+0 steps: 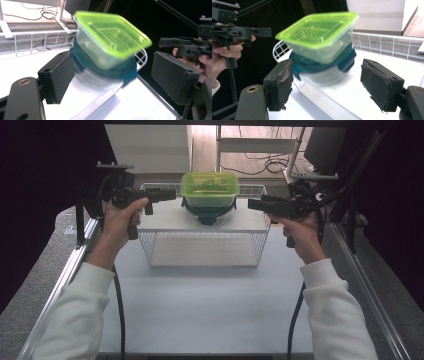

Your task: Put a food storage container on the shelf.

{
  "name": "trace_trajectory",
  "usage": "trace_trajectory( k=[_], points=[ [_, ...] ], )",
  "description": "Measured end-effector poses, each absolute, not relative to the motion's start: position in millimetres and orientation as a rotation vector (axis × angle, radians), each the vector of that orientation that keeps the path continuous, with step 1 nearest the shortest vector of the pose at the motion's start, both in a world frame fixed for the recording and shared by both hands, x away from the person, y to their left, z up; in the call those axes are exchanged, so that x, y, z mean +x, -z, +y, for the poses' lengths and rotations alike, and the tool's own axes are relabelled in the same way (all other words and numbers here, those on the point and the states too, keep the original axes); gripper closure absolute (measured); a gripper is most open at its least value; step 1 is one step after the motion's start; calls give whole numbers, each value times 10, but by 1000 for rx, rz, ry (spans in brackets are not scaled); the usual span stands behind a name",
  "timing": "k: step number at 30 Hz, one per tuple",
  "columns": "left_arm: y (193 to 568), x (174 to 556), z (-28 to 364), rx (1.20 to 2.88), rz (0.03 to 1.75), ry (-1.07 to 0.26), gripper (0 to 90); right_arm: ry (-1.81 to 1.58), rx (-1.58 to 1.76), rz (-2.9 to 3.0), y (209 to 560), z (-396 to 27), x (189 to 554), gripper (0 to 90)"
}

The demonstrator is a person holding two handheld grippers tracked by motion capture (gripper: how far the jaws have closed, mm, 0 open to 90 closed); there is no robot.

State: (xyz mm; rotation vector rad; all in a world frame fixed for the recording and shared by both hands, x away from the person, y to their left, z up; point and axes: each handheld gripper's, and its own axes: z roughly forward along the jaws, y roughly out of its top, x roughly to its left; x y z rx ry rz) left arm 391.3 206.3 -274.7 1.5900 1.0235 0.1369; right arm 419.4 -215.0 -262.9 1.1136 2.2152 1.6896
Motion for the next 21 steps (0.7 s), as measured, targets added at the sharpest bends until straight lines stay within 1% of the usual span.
trace_trajectory(
  k=[8, 11, 16, 21],
  points=[
    [3030, 3478, 2131, 1621, 999, -191, 169, -1659, 1062, 2218, 2817, -2268, 3905, 259],
    [3187, 3289, 2140, 1647, 984, -233, 169, -1623, 1042, 2215, 2926, -2327, 3758, 260],
    [3470, 3035, 2123, 1666, 986, -261, 169, -1569, 1023, 2228, 3179, -2421, 3512, 261],
    [3862, 2834, 2080, 1718, 1019, -275, 163, -1537, 1028, 2257, 3519, -2464, 3304, 260]
  ],
)
